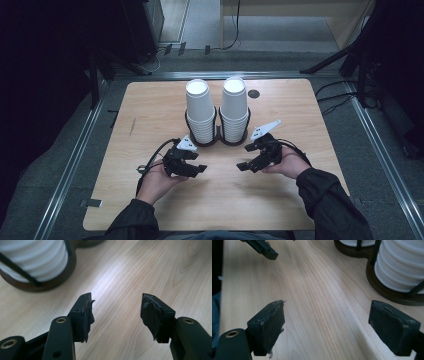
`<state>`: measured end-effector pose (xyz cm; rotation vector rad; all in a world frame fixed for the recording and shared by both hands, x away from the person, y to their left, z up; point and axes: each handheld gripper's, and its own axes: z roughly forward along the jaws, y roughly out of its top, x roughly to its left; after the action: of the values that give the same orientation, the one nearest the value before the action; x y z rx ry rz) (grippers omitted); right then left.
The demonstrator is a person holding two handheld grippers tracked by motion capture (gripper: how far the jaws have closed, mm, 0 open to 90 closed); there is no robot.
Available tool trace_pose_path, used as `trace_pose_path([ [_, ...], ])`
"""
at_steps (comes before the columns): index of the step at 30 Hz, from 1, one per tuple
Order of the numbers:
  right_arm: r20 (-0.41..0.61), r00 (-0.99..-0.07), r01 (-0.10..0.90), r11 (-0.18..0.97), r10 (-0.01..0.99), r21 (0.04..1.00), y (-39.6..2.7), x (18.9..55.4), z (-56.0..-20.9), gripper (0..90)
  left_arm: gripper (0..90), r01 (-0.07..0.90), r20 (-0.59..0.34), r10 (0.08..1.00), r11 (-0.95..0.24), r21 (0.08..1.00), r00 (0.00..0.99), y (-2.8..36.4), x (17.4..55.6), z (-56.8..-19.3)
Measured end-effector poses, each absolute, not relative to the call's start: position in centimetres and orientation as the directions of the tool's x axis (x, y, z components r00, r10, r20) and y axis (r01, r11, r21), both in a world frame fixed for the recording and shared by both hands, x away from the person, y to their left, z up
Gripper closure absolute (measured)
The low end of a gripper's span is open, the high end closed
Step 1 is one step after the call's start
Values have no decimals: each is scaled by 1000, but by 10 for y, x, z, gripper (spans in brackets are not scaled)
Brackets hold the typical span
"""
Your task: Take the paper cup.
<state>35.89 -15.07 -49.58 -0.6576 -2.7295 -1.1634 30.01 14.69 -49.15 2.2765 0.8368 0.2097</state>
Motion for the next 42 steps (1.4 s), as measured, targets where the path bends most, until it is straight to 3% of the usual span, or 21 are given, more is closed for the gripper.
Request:
trace_pose_path([
  [5,249,-893,436,579,375,689,-157,361,-488,173,451,513,-106,633,-504,695,767,152,303,-488],
  [10,182,-924,357,587,337,727,-161,360,-484,318,471,532,-134,639,-486,693,757,154,306,-488],
  [12,210,-921,372,584,327,722,-160,361,-484,329,526,546,-188,614,-470,694,767,153,307,-488],
  [14,225,-915,391,591,336,706,-159,362,-485,338,523,559,-215,605,-464,687,767,151,308,-487],
  [21,274,-886,454,578,374,679,-159,363,-483,418,513,544,-182,599,-504,671,780,148,306,-490],
  [42,235,-891,434,579,388,690,-160,361,-479,397,566,526,-199,584,-466,711,787,147,305,-486],
])
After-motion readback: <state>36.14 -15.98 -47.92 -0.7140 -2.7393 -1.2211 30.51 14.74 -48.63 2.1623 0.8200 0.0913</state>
